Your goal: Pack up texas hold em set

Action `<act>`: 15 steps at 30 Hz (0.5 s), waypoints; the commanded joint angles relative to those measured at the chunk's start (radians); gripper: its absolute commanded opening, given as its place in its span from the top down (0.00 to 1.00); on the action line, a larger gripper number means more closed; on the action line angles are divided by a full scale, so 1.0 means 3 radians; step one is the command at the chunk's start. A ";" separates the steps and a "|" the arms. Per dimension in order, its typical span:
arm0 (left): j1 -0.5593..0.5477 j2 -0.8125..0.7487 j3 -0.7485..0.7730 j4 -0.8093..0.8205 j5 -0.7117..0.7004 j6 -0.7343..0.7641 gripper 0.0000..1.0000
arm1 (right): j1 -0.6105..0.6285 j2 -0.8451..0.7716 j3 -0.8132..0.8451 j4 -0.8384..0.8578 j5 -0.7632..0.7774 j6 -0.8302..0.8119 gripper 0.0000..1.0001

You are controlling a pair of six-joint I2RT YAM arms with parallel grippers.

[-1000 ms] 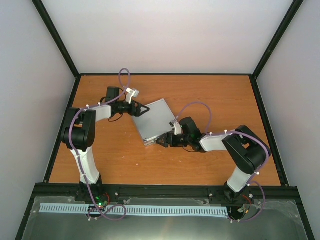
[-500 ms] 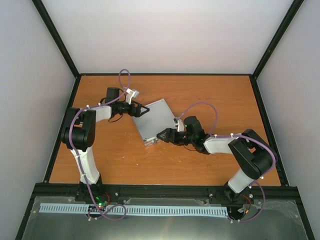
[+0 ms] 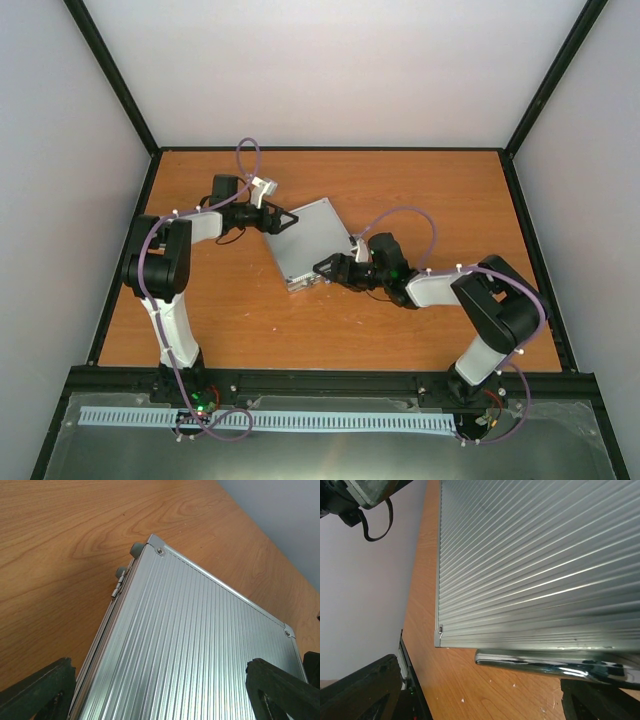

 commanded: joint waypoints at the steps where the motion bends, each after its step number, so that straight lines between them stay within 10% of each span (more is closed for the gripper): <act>1: 0.0001 0.0142 -0.0055 -0.0147 0.0166 -0.0031 0.06 | 0.0021 0.0073 -0.0013 0.0316 0.0066 0.0157 0.14; 15: 0.0001 0.0182 -0.0064 -0.0123 0.0239 -0.0057 0.07 | 0.0022 -0.0083 -0.0079 0.0214 0.0431 0.0339 0.13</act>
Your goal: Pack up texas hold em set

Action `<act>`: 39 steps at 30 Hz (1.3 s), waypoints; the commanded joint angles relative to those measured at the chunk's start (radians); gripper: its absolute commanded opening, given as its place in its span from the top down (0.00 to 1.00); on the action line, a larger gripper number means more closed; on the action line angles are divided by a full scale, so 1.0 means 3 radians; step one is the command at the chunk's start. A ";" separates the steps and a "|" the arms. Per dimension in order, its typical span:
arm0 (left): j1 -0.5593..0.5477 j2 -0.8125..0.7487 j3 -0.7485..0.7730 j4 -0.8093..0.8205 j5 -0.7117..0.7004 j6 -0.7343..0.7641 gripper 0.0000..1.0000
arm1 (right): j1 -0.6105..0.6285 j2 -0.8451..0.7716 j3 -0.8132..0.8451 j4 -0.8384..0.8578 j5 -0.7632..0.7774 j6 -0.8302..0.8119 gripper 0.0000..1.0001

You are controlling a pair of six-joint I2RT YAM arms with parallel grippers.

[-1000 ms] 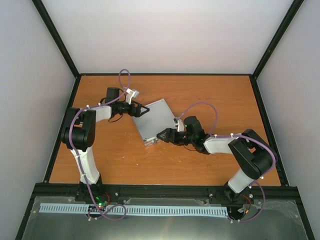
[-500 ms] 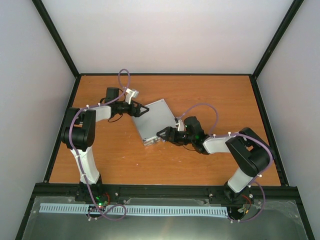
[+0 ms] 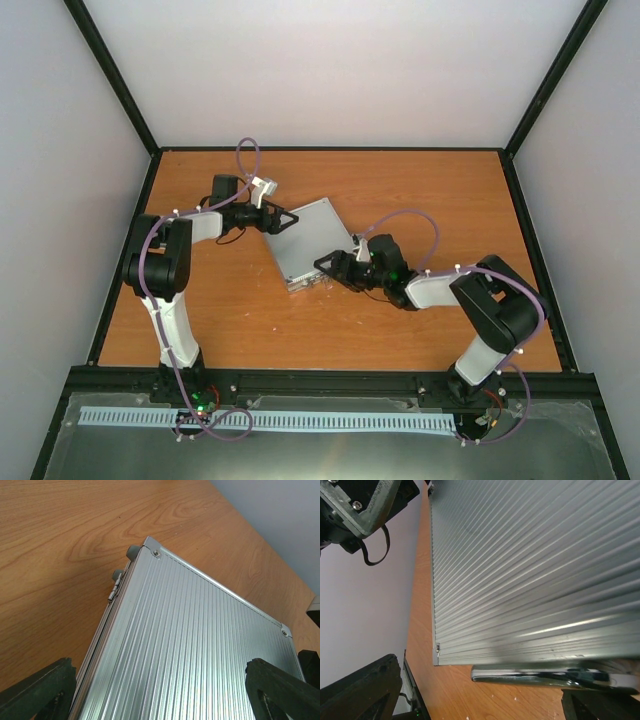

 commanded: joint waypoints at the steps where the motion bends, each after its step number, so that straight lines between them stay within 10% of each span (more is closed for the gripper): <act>1: -0.0011 0.0145 -0.0068 -0.0193 0.0148 -0.0054 0.07 | 0.0005 -0.0177 -0.0062 -0.0024 0.0194 -0.0044 0.13; 14: -0.0012 0.0143 -0.0074 -0.0158 0.0190 -0.0085 0.07 | 0.0157 -0.0287 -0.0078 -0.0844 0.0168 -0.0926 0.12; 39: -0.0036 0.0181 -0.0064 -0.0173 0.0202 -0.0059 0.07 | 0.0312 0.0318 0.0144 -0.0601 0.0502 -0.1477 0.11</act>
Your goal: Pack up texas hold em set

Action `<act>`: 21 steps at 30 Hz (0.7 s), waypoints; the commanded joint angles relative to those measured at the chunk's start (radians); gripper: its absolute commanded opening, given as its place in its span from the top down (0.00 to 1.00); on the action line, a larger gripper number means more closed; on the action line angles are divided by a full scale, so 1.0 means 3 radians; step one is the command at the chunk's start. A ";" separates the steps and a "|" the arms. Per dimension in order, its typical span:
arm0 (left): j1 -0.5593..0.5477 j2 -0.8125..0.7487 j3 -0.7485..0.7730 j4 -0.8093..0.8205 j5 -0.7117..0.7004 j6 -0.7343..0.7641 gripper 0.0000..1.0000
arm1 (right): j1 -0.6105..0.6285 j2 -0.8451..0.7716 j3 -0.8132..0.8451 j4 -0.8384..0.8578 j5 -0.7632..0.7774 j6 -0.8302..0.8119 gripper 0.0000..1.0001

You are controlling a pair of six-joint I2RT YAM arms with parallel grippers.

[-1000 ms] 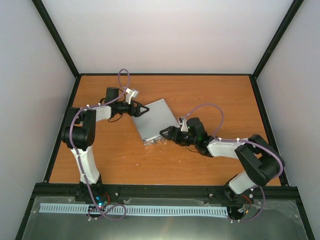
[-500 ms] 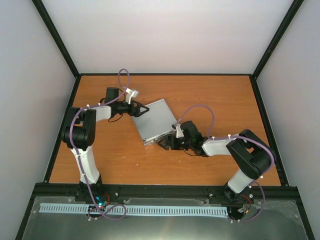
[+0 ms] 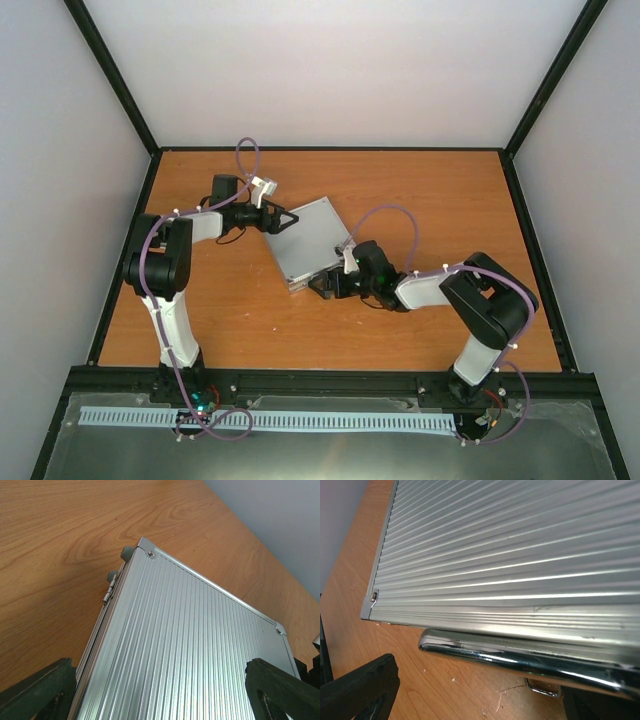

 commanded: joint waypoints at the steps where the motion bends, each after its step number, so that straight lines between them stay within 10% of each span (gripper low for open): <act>1: -0.0036 0.0152 -0.0064 -0.0229 0.0145 -0.0039 0.07 | 0.0052 0.0157 0.0010 -0.0059 0.0172 -0.0010 0.11; 21: -0.0041 0.0119 -0.0063 -0.0252 0.0137 -0.0028 0.07 | -0.0101 -0.0128 -0.0353 0.0678 -0.0602 0.1173 0.11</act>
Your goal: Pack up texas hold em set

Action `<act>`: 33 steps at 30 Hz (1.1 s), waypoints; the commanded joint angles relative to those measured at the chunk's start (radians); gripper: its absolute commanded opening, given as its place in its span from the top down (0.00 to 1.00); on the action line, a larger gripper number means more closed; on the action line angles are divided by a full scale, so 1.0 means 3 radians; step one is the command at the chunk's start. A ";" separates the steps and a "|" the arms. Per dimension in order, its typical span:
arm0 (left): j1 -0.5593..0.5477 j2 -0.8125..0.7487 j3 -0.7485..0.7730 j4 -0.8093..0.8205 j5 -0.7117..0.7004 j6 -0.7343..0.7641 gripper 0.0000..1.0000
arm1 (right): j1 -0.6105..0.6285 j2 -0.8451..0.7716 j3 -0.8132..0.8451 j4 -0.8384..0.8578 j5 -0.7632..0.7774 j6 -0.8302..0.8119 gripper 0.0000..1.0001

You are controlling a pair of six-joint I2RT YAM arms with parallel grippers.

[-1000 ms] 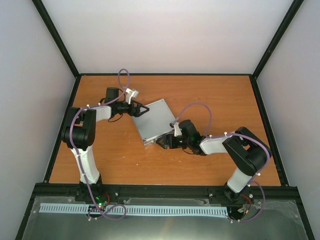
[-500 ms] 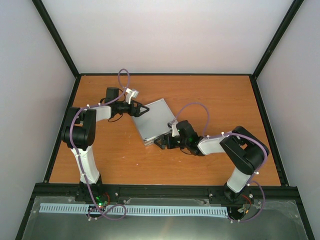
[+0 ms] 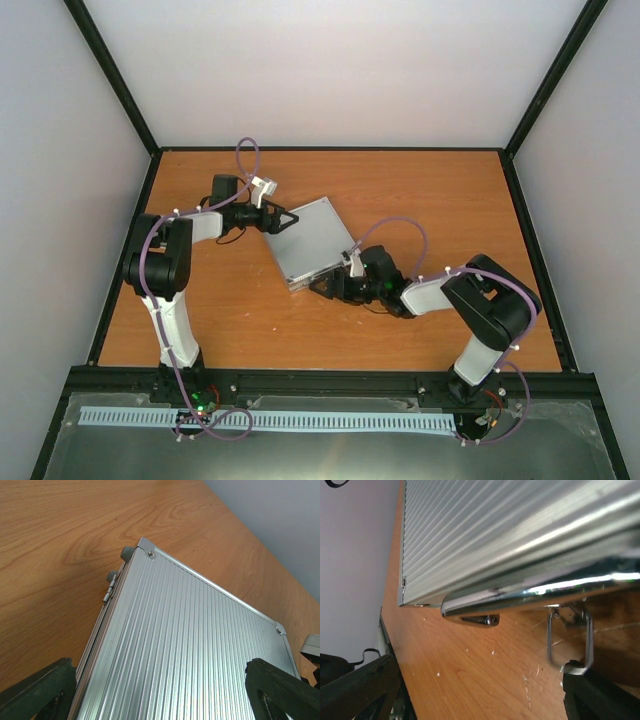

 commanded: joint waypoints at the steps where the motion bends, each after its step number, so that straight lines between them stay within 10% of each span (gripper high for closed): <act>1: -0.0045 0.0115 -0.0064 -0.0255 0.0131 -0.0026 0.07 | -0.0072 -0.0082 -0.0126 0.0327 -0.0168 0.0294 0.11; 33: -0.0113 0.0180 -0.0039 -0.0272 0.0112 -0.0011 0.07 | -0.0101 0.0066 0.0201 -0.0364 0.0427 -0.0692 0.12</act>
